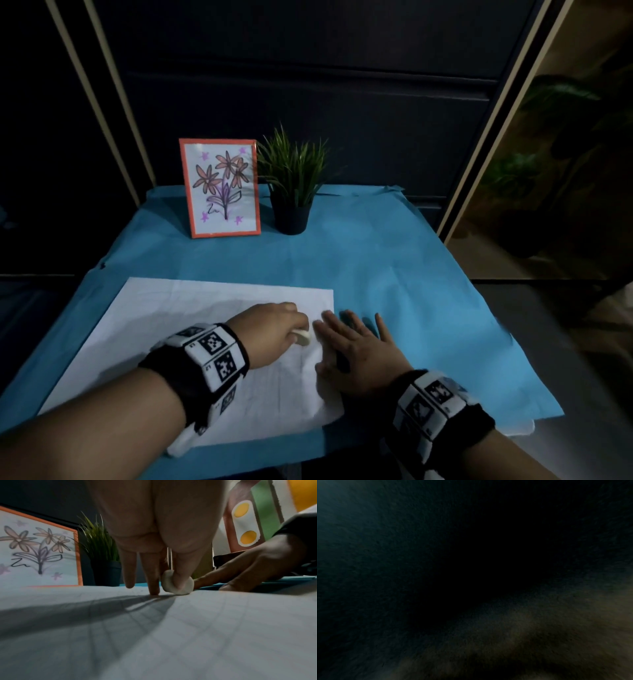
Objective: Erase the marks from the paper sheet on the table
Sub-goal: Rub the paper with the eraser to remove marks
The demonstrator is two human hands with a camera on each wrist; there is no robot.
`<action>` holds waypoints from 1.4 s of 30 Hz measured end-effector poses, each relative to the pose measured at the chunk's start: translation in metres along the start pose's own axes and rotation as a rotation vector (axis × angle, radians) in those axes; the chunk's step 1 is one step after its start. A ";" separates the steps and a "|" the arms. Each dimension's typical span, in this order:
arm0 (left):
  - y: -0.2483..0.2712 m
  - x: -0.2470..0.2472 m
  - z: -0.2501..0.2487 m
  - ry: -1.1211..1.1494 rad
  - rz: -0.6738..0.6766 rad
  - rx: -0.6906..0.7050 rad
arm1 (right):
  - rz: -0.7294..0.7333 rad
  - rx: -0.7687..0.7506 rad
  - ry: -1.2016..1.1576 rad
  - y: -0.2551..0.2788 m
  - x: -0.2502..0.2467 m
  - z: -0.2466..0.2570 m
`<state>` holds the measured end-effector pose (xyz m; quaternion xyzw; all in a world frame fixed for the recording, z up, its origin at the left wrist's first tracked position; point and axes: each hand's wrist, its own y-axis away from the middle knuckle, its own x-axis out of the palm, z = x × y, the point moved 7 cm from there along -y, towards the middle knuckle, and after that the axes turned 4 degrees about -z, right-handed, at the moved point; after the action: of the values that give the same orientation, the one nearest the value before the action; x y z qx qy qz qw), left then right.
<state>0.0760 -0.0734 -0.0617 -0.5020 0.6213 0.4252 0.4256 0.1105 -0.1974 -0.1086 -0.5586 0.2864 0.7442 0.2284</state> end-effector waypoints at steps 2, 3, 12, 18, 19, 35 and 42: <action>0.001 0.001 -0.001 -0.004 0.029 0.013 | 0.012 0.013 0.003 -0.001 0.000 0.001; 0.003 0.002 -0.002 0.008 0.057 0.020 | 0.019 0.016 0.015 -0.002 0.001 0.000; 0.003 -0.001 -0.001 -0.023 0.036 -0.013 | 0.051 0.037 0.022 0.000 -0.001 0.000; 0.014 0.004 -0.008 -0.057 0.190 0.050 | 0.068 0.039 0.049 0.002 -0.001 0.000; 0.013 0.004 -0.007 -0.070 0.157 0.035 | 0.068 0.038 0.050 0.002 -0.001 0.000; 0.015 0.002 -0.010 -0.074 0.111 -0.058 | 0.065 0.045 0.046 0.003 -0.004 0.002; 0.017 -0.001 -0.012 -0.092 0.116 -0.035 | 0.039 0.036 0.040 0.001 -0.003 0.001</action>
<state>0.0585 -0.0821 -0.0561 -0.4526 0.6214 0.4827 0.4197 0.1100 -0.1976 -0.1055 -0.5635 0.3150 0.7320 0.2178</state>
